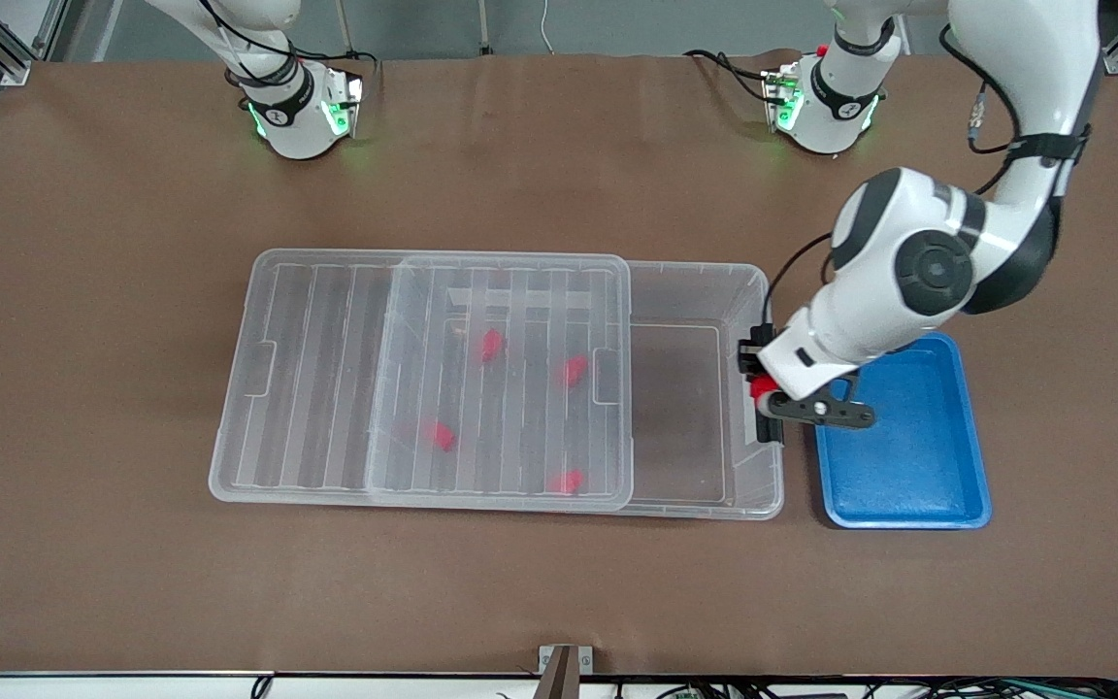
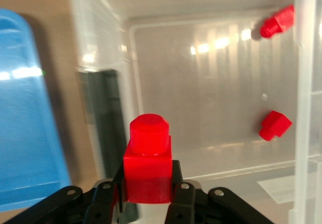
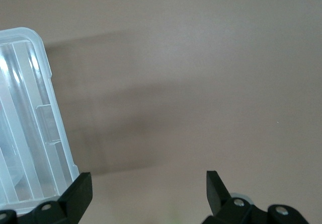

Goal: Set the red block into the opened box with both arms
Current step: 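Lower the red block into the box opening and open the left gripper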

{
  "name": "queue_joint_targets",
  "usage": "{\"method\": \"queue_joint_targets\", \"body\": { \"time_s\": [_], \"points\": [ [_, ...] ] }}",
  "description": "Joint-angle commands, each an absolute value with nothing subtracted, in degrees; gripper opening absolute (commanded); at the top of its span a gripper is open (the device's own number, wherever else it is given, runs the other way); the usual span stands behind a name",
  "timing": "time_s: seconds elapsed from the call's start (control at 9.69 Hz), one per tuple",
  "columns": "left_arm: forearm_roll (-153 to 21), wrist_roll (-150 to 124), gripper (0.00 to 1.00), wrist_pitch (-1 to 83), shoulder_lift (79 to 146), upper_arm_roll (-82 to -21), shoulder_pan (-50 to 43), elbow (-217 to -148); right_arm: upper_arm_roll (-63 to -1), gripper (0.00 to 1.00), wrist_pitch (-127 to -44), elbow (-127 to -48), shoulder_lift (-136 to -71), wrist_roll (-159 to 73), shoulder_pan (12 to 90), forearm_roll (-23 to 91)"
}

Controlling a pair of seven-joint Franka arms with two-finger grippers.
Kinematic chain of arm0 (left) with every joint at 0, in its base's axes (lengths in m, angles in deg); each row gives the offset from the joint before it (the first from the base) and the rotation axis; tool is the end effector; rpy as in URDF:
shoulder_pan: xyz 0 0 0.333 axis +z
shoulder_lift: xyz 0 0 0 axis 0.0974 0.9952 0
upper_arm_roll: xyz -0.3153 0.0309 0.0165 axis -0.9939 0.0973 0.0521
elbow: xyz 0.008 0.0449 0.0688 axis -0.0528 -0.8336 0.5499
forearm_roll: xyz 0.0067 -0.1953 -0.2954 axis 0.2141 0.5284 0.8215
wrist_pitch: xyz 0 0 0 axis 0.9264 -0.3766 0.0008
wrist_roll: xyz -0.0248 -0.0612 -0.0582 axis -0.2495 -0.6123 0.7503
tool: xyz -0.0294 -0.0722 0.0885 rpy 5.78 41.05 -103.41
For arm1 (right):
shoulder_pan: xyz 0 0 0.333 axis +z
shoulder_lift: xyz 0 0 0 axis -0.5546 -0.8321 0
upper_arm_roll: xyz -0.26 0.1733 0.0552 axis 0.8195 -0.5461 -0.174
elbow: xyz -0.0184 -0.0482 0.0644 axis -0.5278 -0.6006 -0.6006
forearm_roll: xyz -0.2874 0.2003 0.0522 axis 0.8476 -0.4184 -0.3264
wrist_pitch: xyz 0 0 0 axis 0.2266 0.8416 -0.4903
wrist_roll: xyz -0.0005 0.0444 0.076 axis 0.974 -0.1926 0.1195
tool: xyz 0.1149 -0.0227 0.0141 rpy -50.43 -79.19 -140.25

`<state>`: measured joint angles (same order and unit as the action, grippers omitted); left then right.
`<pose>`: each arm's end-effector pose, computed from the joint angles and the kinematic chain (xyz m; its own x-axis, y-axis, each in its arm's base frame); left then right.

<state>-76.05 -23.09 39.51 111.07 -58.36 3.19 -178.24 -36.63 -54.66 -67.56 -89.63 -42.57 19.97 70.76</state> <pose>0.5694 -0.2574 0.3915 0.9831 -0.1712 -0.0646 -0.1612 -0.9773 0.1372 0.5383 -0.1401 0.5979 0.9820 -0.1742 -0.0733 -0.1748 -0.9846 -0.0021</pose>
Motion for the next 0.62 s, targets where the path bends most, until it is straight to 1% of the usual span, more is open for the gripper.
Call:
{"method": "queue_joint_targets", "body": {
  "time_s": [0.0,0.1,0.21,0.31,0.41,0.52],
  "points": [
    [-77.42,-24.55,0.0,43.01,117.05,-59.42,2.44,-178.03,-38.28,1.0,-54.85,-68.1,-88.6,-41.31,20.83,70.7],
    [-77.51,-25.16,0.0,43.64,119.68,-59.43,1.73,-177.15,-38.46,1.0,-54.76,-67.84,-88.51,-40.44,22.68,71.13],
    [-80.73,-27.25,0.0,43.65,123.1,-59.43,1.03,-176.19,-38.55,1.0,-54.76,-67.84,-88.33,-39.12,22.95,70.53],
    [-86.24,-32.15,0.0,44.08,127.75,-60.65,0.24,-174.0,-38.81,1.0,-54.76,-67.84,-88.16,-36.32,23.48,70.52],
    [-90.21,-36.29,0.0,44.35,130.4,-61.96,0.23,-172.85,-38.82,1.0,-54.76,-67.84,-87.72,-35.34,23.83,70.52],
    [-90.86,-37.28,0.0,45.74,131.21,-62.15,0.32,-172.75,-38.82,1.0,-54.68,-67.84,-87.54,-35.33,24.18,70.52]
  ]
}}
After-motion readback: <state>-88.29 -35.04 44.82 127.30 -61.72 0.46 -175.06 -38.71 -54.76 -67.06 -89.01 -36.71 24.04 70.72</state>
